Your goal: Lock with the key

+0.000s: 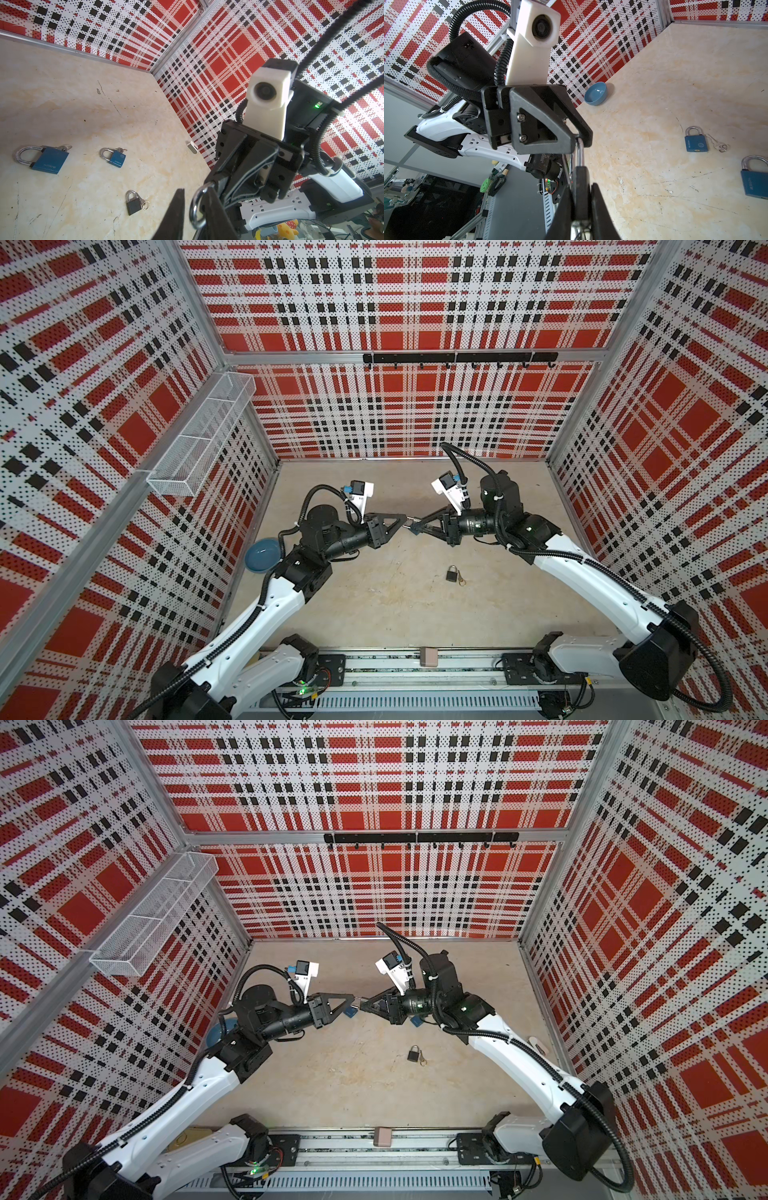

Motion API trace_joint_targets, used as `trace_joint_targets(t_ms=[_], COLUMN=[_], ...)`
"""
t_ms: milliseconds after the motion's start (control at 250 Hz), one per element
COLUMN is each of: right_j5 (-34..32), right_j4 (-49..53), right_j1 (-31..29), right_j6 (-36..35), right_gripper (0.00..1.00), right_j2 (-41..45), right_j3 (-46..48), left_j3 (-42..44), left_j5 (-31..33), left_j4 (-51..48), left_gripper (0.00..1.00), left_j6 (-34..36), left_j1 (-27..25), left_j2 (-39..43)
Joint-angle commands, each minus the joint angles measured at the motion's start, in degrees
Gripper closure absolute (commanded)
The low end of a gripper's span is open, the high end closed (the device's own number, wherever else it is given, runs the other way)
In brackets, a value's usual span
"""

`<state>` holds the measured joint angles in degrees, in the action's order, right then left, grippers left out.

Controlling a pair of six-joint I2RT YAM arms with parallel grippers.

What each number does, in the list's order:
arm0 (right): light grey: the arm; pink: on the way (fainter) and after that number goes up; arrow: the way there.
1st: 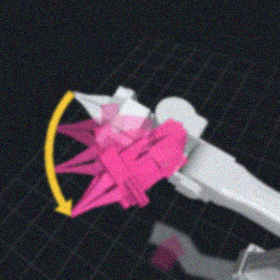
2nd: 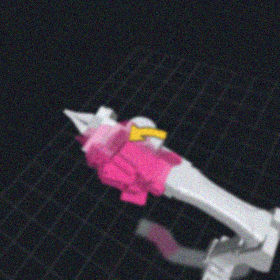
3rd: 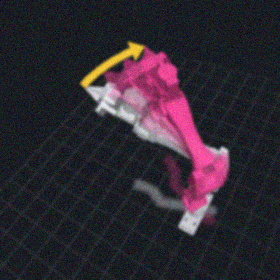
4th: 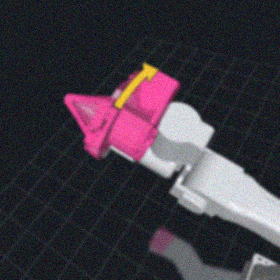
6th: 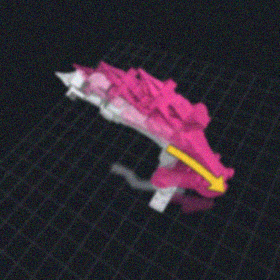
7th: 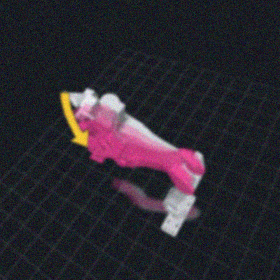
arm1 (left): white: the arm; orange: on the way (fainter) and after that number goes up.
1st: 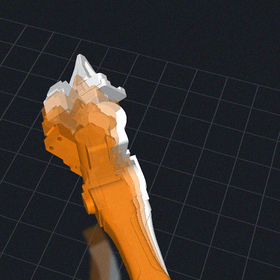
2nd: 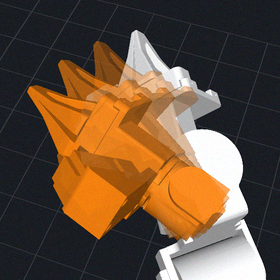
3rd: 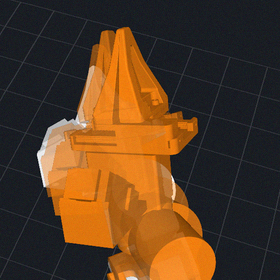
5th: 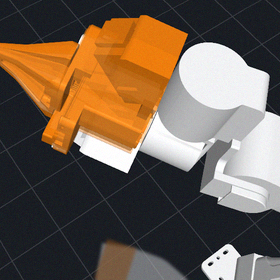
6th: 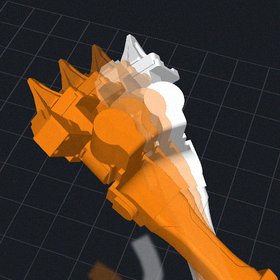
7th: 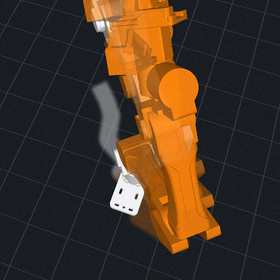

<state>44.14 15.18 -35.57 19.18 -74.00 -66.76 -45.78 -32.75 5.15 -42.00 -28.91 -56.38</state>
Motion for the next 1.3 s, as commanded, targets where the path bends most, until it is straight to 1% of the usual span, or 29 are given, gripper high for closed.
trace_joint_targets(t_ms=[0,284,428,600,824,840,980,1164,1296], right_j5=[0.6,0.5,0.9,2.8,7.1,7.4,9.4,11.0,11.4], right_j4=[-3.6,-3.2,-3.5,-5.2,-10.1,-10.5,-13.5,-15.8,-16.1], right_j1=[0.2,0.2,0.2,0.1,0.2,0.2,0.2,0.2,0.2], right_j6=[0.0,-0.1,0.2,1.9,6.0,7.6,10.5,13.2,13.8], right_gripper=[1.00,1.00,1.00,1.00,1.00,1.00,1.00,1.00,1.00], right_j2=[0.0,-0.1,0.1,0.2,0.2,0.2,0.2,0.5,0.7], right_j3=[-1.8,-2.2,-2.2,-2.2,-1.9,-1.8,-1.6,-1.4,-1.4], left_j3=[-0.1,-0.1,-0.1,0.0,0.7,0.8,1.4,1.7,1.6], left_j5=[-0.8,-1.2,-1.4,-1.7,-1.0,-0.8,0.6,2.5,3.4], left_j4=[1.9,2.0,2.0,2.0,2.0,2.0,2.0,1.9,2.1], left_gripper=[0.78,0.79,0.86,1.00,1.00,1.00,1.00,1.00,1.00], left_j6=[-0.3,-0.3,-0.3,0.0,1.5,1.8,3.3,4.9,5.7], left_j1=[0.0,-0.1,0.0,-0.1,-0.4,-0.5,-1.3,-2.8,-3.6], left_j2=[-0.2,-0.4,-0.6,-0.8,-1.2,-1.2,-1.7,-2.6,-3.4])
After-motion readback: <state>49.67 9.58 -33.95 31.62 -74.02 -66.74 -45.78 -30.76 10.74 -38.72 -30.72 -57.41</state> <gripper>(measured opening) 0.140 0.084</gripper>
